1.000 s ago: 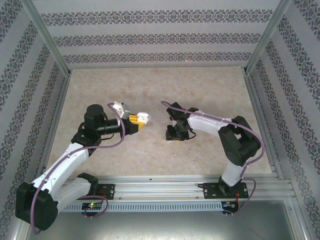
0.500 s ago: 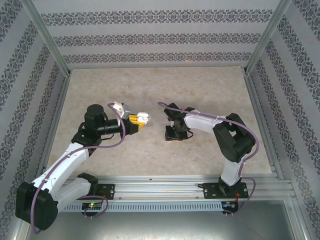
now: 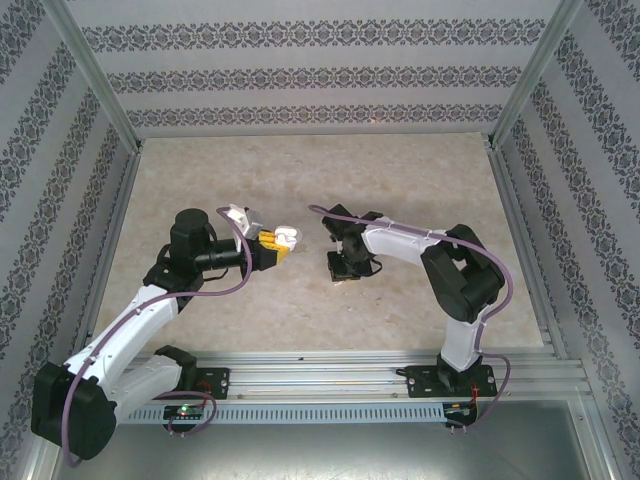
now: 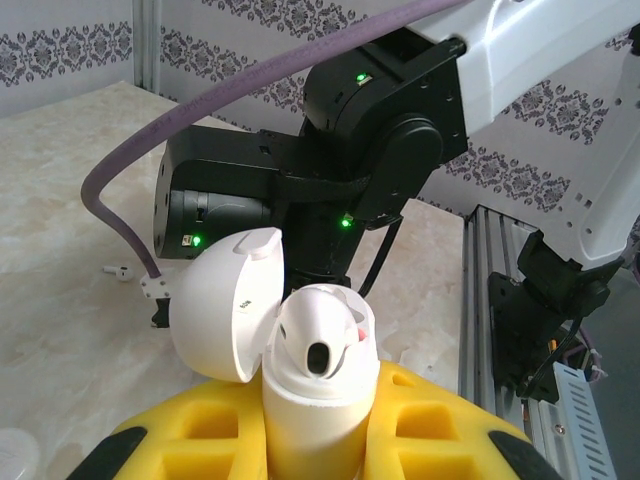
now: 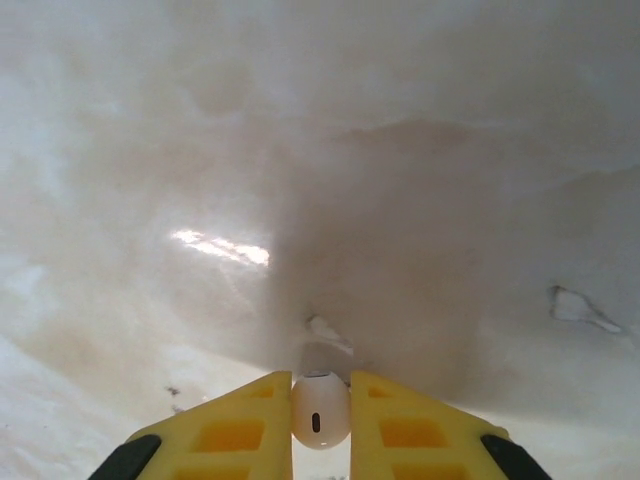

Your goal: Insert wireless bluetooth earbuds into charging case

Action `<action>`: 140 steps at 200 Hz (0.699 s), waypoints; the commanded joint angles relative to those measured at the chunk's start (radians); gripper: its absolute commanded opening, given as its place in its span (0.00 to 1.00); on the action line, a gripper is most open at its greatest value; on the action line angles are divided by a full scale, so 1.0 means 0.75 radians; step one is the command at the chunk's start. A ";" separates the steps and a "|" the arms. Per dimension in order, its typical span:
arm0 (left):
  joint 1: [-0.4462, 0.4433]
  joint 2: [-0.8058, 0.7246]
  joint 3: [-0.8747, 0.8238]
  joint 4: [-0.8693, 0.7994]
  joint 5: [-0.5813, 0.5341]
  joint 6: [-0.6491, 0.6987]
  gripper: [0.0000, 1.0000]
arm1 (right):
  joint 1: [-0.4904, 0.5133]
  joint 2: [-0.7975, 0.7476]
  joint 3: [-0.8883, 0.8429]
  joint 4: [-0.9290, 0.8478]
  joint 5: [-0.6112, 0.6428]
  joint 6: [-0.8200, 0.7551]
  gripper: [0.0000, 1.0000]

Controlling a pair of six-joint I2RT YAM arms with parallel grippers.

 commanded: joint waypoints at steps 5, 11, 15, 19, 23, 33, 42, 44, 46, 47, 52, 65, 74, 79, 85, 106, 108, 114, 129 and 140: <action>0.017 -0.020 -0.001 -0.008 0.000 0.030 0.00 | 0.024 -0.101 0.059 -0.102 0.106 -0.045 0.14; 0.017 -0.022 -0.002 -0.003 -0.001 0.028 0.00 | 0.028 -0.132 0.066 -0.120 0.135 -0.050 0.14; 0.017 -0.024 -0.002 0.002 -0.001 0.024 0.00 | 0.030 -0.155 0.070 -0.129 0.157 -0.054 0.14; 0.017 -0.027 -0.005 0.011 -0.003 0.020 0.00 | 0.034 -0.177 0.072 -0.140 0.176 -0.059 0.14; 0.016 -0.028 -0.008 0.021 -0.005 0.013 0.00 | 0.036 -0.203 0.075 -0.148 0.198 -0.062 0.13; 0.016 -0.030 -0.010 0.043 -0.006 -0.005 0.00 | 0.045 -0.270 0.079 -0.157 0.237 -0.077 0.13; 0.017 -0.028 -0.008 0.063 -0.002 -0.021 0.00 | 0.055 -0.340 0.081 -0.161 0.282 -0.088 0.12; 0.017 -0.026 -0.008 0.067 -0.001 -0.026 0.00 | 0.057 -0.355 0.081 -0.165 0.292 -0.091 0.12; 0.017 -0.024 -0.006 0.071 0.000 -0.029 0.00 | 0.061 -0.370 0.081 -0.165 0.301 -0.094 0.12; 0.017 -0.024 -0.005 0.073 0.000 -0.030 0.00 | 0.062 -0.378 0.082 -0.164 0.307 -0.095 0.12; 0.017 -0.023 -0.004 0.084 0.002 -0.042 0.00 | 0.070 -0.416 0.084 -0.162 0.331 -0.105 0.12; 0.016 -0.013 0.007 0.113 0.009 -0.070 0.00 | 0.093 -0.511 0.101 -0.168 0.402 -0.132 0.12; 0.017 -0.008 0.013 0.129 0.009 -0.086 0.00 | 0.119 -0.572 0.120 -0.166 0.460 -0.166 0.12; 0.016 -0.005 0.017 0.138 0.007 -0.097 0.00 | 0.136 -0.603 0.133 -0.160 0.494 -0.192 0.11; 0.017 -0.001 0.019 0.151 0.008 -0.108 0.00 | 0.158 -0.638 0.148 -0.148 0.528 -0.228 0.11; 0.013 0.024 0.019 0.227 0.020 -0.174 0.00 | 0.252 -0.736 0.192 -0.074 0.643 -0.373 0.10; 0.013 0.027 0.018 0.234 0.024 -0.180 0.00 | 0.261 -0.745 0.195 -0.062 0.651 -0.388 0.10; 0.011 0.034 0.021 0.256 0.029 -0.202 0.00 | 0.287 -0.764 0.209 -0.033 0.674 -0.432 0.09; 0.005 0.047 0.029 0.287 0.037 -0.238 0.00 | 0.353 -0.798 0.243 0.041 0.709 -0.533 0.09; -0.003 0.050 0.040 0.285 0.037 -0.252 0.00 | 0.400 -0.817 0.258 0.105 0.727 -0.610 0.09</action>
